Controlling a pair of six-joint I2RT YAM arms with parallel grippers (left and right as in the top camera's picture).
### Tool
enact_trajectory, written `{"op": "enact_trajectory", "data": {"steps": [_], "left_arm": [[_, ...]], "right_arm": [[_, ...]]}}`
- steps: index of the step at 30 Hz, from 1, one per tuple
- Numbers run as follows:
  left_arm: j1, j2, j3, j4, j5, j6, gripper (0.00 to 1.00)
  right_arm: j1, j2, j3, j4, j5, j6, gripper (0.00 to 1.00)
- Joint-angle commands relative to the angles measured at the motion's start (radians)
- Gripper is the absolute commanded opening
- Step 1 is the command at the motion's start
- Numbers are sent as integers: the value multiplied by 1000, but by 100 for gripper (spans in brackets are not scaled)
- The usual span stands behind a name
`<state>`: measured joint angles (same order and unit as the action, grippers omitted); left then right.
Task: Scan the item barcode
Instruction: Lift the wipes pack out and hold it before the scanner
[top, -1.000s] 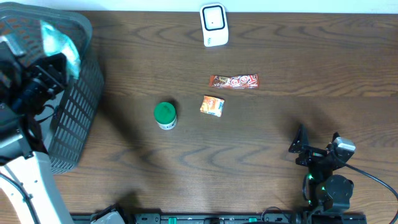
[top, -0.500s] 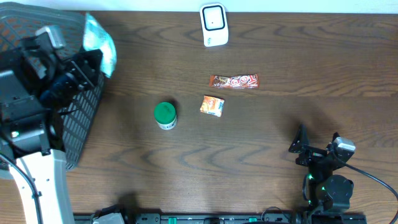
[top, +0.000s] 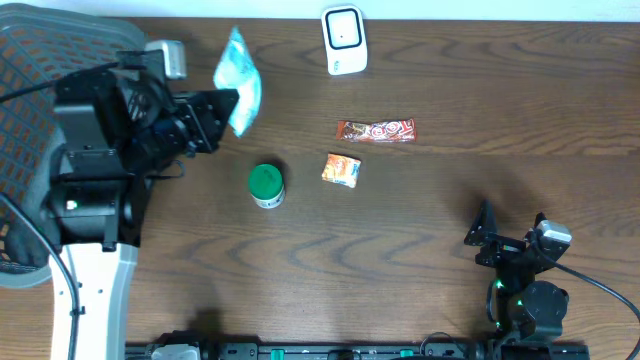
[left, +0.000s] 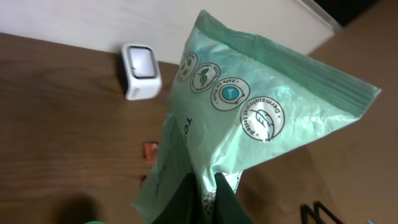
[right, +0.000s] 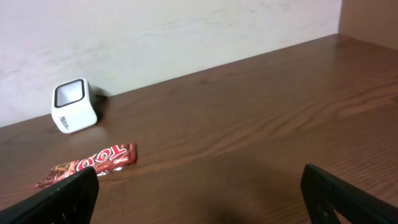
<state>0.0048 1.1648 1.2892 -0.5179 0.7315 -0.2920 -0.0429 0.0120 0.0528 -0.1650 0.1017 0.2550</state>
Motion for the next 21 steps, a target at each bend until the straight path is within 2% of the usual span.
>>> {"op": "enact_trajectory", "data": {"steps": [1, 12, 21], "left_arm": [[-55, -15, 0, 4, 18, 10, 7], [-200, 27, -12, 0, 18, 38, 8], [-314, 143, -12, -5, 18, 74, 7]], "right_arm": [[-8, -5, -4, 1, 5, -2, 99], [-8, -5, -4, 1, 5, -2, 99], [-8, -5, -4, 1, 5, -2, 99]]}}
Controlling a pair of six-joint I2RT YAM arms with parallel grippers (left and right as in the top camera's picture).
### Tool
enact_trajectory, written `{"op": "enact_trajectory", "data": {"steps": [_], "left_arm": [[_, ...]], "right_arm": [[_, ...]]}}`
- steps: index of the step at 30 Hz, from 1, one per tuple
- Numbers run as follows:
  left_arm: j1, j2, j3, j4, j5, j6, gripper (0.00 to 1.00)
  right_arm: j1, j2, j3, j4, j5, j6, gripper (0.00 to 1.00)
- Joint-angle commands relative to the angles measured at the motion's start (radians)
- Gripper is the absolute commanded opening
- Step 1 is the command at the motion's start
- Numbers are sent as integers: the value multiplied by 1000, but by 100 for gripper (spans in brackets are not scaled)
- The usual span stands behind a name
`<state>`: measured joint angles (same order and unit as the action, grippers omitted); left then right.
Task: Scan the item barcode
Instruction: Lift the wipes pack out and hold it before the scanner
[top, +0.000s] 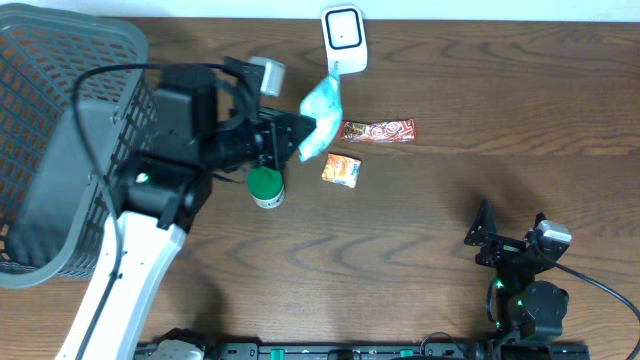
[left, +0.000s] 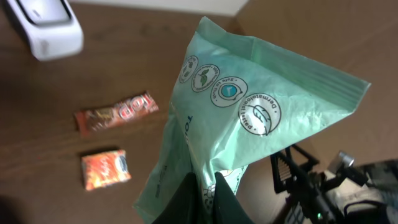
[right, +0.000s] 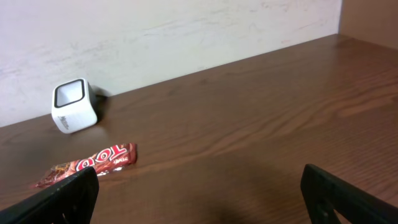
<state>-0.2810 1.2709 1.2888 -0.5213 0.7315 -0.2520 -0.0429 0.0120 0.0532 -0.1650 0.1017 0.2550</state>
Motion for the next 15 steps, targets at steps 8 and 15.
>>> {"op": "enact_trajectory", "data": {"steps": [8, 15], "left_arm": [[-59, 122, -11, -24, 20, 58, 8], [-59, 163, -12, -27, 20, 87, 7]], "right_arm": [[-8, -5, -5, 1, 5, -2, 99], [-8, -5, -5, 1, 5, -2, 99]]}}
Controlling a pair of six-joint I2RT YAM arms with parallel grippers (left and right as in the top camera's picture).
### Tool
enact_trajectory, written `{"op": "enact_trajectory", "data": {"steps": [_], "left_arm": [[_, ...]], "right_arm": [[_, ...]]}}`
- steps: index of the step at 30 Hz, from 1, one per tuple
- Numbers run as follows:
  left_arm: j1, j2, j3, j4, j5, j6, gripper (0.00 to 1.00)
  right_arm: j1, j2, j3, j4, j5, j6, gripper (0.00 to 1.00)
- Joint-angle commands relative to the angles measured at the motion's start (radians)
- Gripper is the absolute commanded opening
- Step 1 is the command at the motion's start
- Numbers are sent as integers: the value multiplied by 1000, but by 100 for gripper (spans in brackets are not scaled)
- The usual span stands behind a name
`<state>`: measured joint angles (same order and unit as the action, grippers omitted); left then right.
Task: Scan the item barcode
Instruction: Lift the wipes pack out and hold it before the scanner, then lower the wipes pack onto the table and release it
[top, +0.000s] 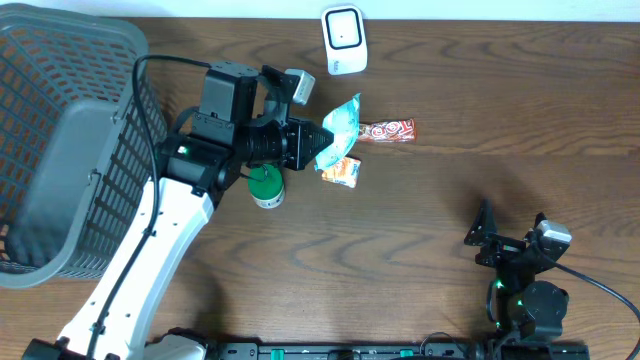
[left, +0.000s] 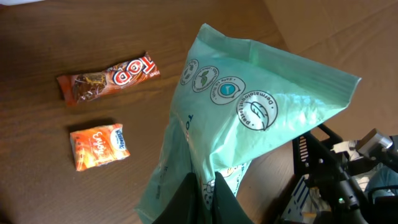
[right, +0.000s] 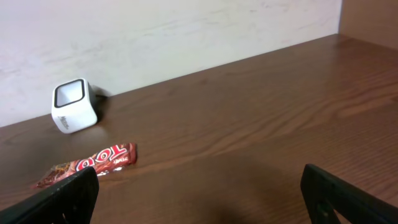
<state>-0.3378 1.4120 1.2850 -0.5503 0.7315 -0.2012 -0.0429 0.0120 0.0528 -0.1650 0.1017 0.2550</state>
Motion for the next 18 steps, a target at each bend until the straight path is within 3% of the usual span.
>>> {"op": "enact_trajectory", "data": {"steps": [1, 18], "left_arm": [[-2, 27, -8, 2, 20, 37, 8], [-2, 118, -11, 2, 20, 72, 8]], "right_arm": [[-8, -5, -4, 1, 5, -2, 99], [-8, -5, -4, 1, 5, -2, 99]]}}
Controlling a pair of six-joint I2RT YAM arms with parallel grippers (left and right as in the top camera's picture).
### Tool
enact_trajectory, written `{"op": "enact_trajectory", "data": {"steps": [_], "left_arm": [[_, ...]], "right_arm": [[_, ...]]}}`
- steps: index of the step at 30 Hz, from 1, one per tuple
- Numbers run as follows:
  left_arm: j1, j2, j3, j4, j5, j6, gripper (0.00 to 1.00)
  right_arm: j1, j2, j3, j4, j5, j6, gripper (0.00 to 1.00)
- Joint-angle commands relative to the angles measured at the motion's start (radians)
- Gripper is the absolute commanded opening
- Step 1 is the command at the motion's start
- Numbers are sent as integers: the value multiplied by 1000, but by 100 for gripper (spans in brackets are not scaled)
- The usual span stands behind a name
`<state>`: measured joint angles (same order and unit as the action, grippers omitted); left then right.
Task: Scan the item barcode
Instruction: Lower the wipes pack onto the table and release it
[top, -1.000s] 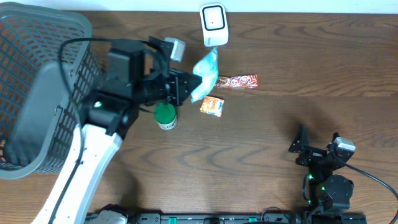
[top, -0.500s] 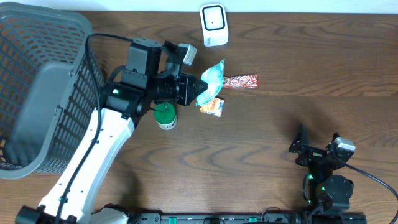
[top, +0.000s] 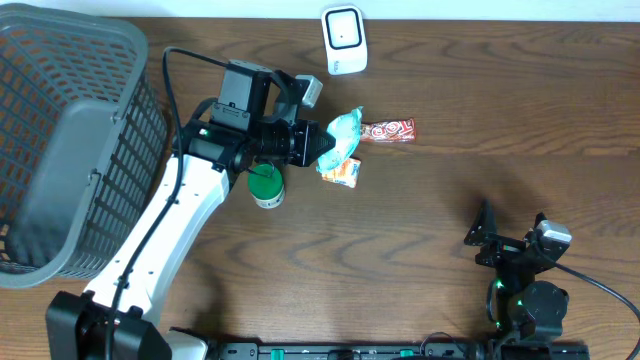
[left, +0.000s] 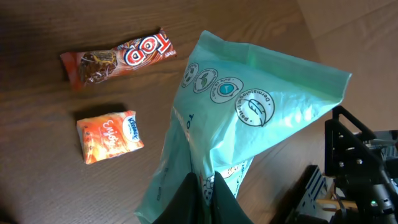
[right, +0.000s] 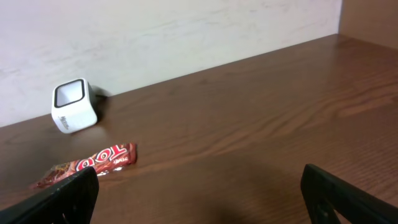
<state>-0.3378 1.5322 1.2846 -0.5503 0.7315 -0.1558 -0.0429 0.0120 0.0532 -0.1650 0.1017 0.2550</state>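
My left gripper (left: 208, 194) is shut on the lower edge of a pale green plastic pouch (left: 249, 124) with round printed logos. In the overhead view the pouch (top: 342, 133) hangs over the table's middle, above the orange packet and just left of the chocolate bar. The white barcode scanner (top: 343, 39) stands at the far edge, its window facing up; it also shows as the scanner (right: 73, 104) in the right wrist view. My right gripper (right: 199, 196) rests open near the front right, nothing between its fingers (right: 68, 196).
A red chocolate bar (top: 385, 130) and a small orange packet (top: 345, 172) lie mid-table. A green-lidded jar (top: 265, 184) stands under my left arm. A large grey mesh basket (top: 60, 150) fills the left side.
My left gripper has shifted slightly right and toward the far edge with the pouch, now partly over the chocolate bar's left end. The right arm is unchanged.
My left gripper held the green pouch up at the far left, near the basket. Then it held it left of the chocolate bar, below the scanner. After that the pouch was over the orange packet, and it now hangs there, a little further right.
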Motion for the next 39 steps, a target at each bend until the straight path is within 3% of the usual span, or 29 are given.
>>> {"op": "enact_trajectory", "data": {"steps": [1, 12, 23, 29, 30, 31, 33, 39], "left_arm": [[-2, -2, -11, 2, 20, 31, 7], [-2, 13, -11, 3, 34, 78, 8], [-2, 265, -11, 45, 430, 76, 7], [-2, 362, -11, 59, 462, 118, 8], [-3, 358, -11, 61, 461, 135, 15], [-4, 354, -11, 64, 459, 138, 30], [-9, 333, -11, 62, 426, 140, 50], [-63, 209, -11, 24, 161, 140, 81]], "right_arm": [[-8, -5, -5, 1, 5, -2, 99], [-8, -5, -5, 1, 5, -2, 99], [-8, -5, -5, 1, 5, -2, 99], [-8, -5, -5, 1, 5, -2, 99], [-8, -5, -5, 1, 5, -2, 99], [-8, -5, -5, 1, 5, -2, 99], [-8, -5, -5, 1, 5, -2, 99], [-8, -5, -5, 1, 5, -2, 99]]}}
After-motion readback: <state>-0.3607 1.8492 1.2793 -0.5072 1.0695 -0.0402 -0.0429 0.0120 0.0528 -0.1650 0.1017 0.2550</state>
